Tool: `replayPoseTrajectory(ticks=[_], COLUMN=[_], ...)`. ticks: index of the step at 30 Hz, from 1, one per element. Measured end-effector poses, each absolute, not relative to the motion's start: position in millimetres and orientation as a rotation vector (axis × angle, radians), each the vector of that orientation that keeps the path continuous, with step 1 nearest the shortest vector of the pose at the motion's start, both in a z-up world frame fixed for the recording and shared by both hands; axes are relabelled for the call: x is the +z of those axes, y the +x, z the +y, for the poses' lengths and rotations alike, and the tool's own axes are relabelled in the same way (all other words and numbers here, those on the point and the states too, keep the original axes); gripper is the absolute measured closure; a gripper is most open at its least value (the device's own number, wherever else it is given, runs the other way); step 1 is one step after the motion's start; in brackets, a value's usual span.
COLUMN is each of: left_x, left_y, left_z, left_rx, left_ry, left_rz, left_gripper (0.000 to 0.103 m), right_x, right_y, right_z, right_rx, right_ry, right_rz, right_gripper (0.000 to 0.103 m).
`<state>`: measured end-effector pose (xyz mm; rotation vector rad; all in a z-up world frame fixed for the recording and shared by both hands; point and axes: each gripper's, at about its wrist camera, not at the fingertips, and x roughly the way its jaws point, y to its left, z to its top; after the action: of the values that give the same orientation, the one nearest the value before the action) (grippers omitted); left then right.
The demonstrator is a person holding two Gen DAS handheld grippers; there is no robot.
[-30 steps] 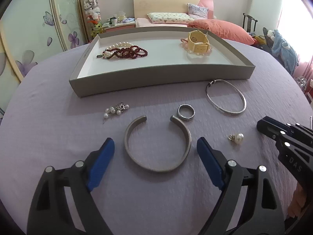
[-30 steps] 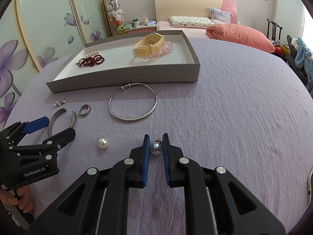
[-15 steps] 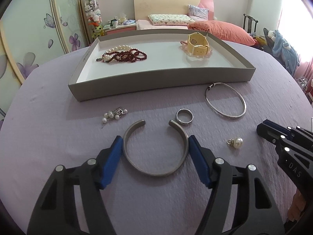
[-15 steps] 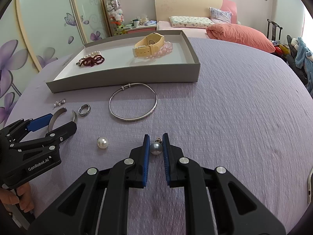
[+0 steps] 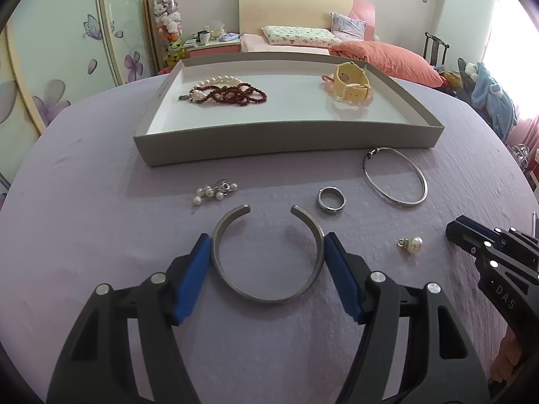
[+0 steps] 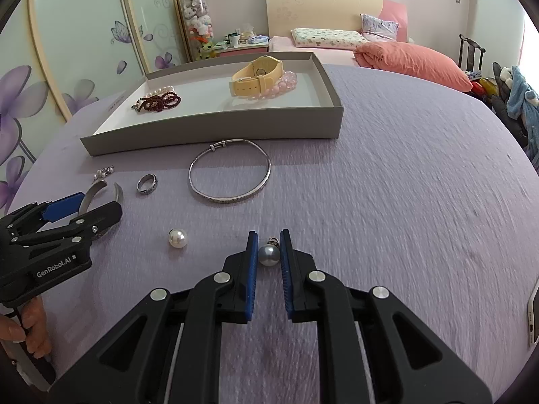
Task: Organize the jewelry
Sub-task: 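Grasp the silver open cuff bangle with the left tool, then carry the pearl earring with the right tool while the left tool carries the cuff bangle to the tray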
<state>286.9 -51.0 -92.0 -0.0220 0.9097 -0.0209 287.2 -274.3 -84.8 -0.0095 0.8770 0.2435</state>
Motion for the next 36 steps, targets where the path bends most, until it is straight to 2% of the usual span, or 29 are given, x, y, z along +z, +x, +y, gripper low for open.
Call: replayPoseTrajectory(ticks=[20, 36], left_x=[-63, -61], left_y=[247, 242], left_z=[-6, -4], left_rx=[0.049, 0.05], left_ry=[-0.062, -0.069], left_rz=[0.797, 0.784], left_gripper=[0.037, 0.037], right_x=[-66, -58], right_y=[278, 278], right_z=[-268, -268], right_rx=[0.262, 0.264], right_ry=[-0.009, -0.001], right_rz=[0.793, 0.755], right_gripper=[0.089, 0.089])
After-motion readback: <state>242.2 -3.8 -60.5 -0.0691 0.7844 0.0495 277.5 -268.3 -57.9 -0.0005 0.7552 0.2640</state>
